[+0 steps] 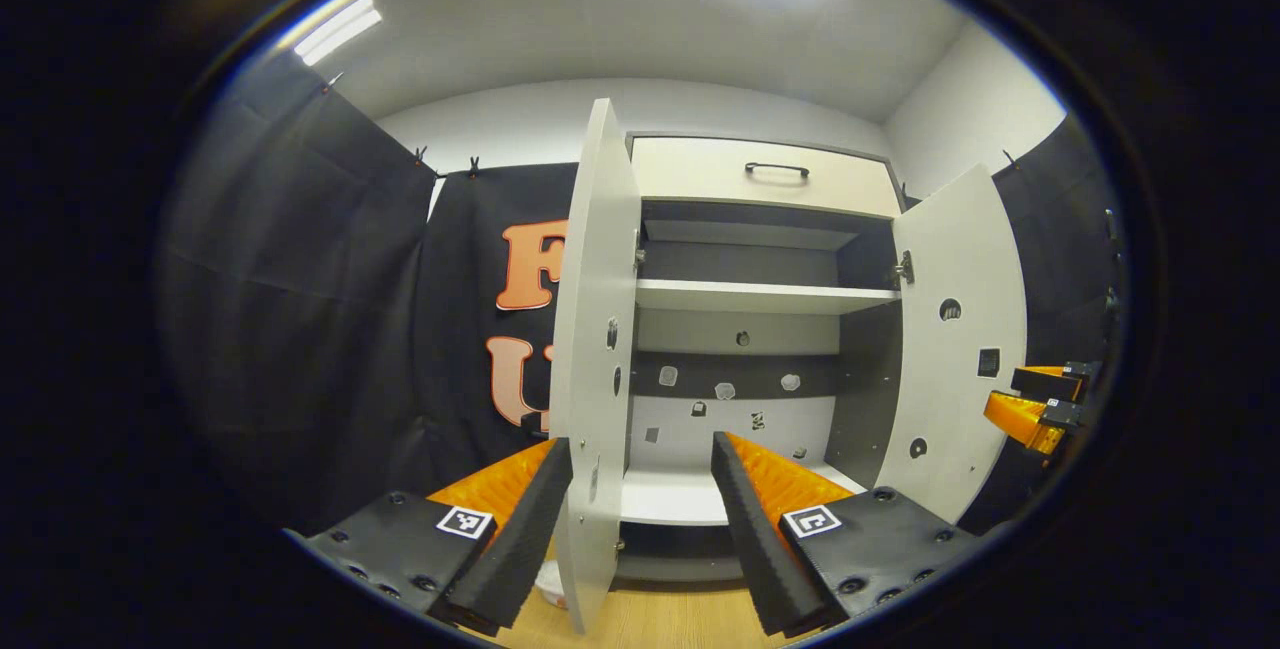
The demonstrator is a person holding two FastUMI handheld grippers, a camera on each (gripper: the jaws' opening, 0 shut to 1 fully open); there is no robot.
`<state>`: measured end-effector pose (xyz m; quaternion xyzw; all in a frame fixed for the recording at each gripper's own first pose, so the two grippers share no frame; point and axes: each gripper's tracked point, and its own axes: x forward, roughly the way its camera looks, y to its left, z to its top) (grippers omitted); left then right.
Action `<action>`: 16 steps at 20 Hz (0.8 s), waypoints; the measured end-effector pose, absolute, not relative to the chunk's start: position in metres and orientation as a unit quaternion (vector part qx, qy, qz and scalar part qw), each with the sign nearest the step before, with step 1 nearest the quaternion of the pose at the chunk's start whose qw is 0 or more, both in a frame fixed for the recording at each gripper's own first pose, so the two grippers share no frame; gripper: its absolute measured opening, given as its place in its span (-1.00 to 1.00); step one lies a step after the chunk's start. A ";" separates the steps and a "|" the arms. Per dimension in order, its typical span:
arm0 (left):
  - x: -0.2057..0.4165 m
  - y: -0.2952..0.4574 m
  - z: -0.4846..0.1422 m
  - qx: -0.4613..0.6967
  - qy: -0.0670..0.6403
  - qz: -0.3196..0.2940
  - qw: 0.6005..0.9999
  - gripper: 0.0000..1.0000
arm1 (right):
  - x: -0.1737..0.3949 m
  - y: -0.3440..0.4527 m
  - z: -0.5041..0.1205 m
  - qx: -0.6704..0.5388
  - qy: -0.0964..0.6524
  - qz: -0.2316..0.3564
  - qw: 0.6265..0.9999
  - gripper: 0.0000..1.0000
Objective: Open the right door of the double-door shoe cabinet with the right hand, and open the left door with the left hand.
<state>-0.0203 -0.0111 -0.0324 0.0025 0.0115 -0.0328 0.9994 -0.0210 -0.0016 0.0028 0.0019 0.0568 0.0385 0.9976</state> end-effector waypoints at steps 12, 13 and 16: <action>-0.022 -0.010 -0.013 0.016 -0.016 -0.018 1.000 0.94 | -0.020 -0.012 0.014 0.004 0.035 0.026 0.999 0.88; -0.022 -0.010 -0.013 0.014 -0.018 -0.015 1.000 0.94 | -0.020 -0.012 0.014 0.006 0.035 0.026 0.999 0.88; -0.022 -0.008 -0.012 0.010 -0.021 -0.013 1.000 0.94 | -0.022 -0.014 0.012 0.007 0.037 0.025 0.999 0.88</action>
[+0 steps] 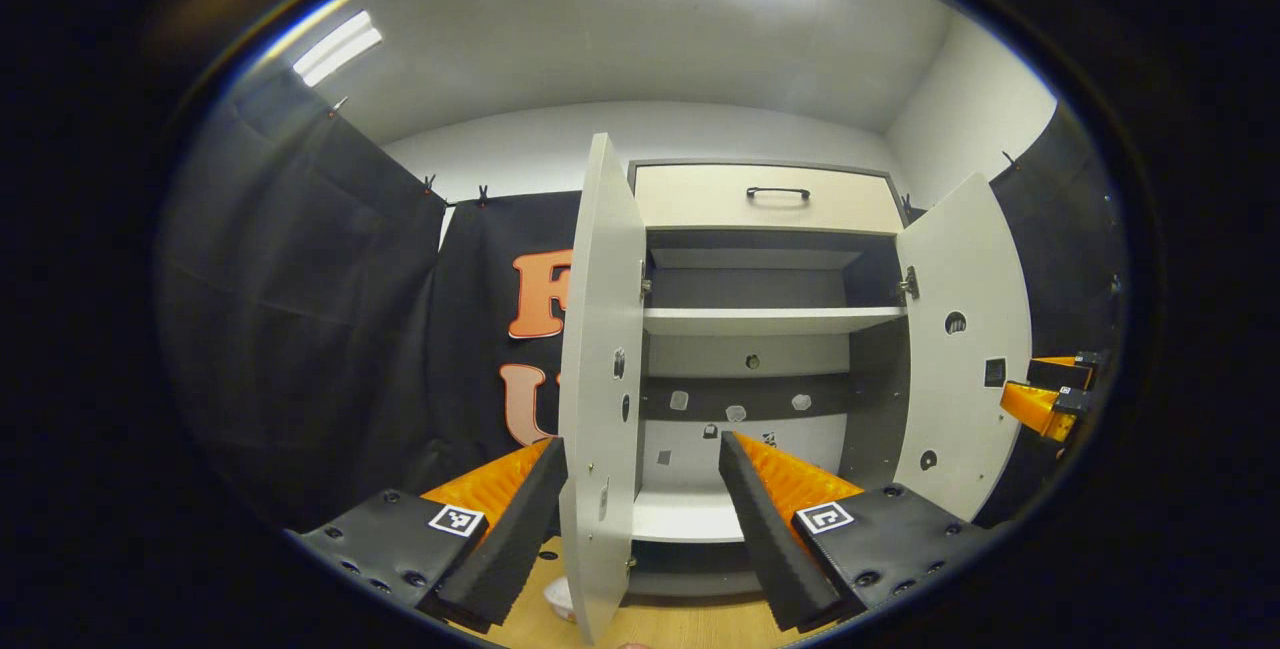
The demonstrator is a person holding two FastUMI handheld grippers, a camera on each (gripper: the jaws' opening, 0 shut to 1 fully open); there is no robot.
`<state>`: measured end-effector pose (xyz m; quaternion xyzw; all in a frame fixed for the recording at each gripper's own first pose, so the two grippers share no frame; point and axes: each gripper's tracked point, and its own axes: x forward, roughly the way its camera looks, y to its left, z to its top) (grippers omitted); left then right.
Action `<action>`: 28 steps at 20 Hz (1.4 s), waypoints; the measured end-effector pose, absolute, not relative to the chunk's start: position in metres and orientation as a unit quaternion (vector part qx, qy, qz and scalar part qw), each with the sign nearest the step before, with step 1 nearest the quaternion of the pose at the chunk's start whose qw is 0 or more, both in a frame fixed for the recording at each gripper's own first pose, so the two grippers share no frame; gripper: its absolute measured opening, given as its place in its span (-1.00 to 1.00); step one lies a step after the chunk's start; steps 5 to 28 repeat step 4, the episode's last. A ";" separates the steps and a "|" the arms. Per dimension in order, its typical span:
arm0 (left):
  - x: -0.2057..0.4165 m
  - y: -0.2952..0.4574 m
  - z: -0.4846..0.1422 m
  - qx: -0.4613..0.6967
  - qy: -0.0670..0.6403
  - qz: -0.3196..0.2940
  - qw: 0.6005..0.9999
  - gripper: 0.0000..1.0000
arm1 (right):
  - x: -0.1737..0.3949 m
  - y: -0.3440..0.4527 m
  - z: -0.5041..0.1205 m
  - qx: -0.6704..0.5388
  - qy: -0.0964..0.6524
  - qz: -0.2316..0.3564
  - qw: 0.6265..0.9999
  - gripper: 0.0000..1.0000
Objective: Open the right door of the double-door shoe cabinet with the right hand, and open the left door with the left hand.
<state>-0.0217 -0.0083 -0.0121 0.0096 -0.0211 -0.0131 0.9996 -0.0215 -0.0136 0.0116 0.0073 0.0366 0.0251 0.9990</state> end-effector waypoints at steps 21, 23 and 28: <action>-0.020 -0.007 -0.016 0.011 -0.019 -0.008 1.000 0.94 | -0.020 -0.011 0.007 0.006 0.040 0.028 0.999 0.88; -0.020 -0.007 -0.016 0.011 -0.019 -0.008 1.000 0.94 | -0.020 -0.011 0.007 0.006 0.040 0.028 0.999 0.88; -0.020 -0.007 -0.016 0.011 -0.019 -0.008 1.000 0.94 | -0.020 -0.011 0.007 0.006 0.040 0.028 0.999 0.88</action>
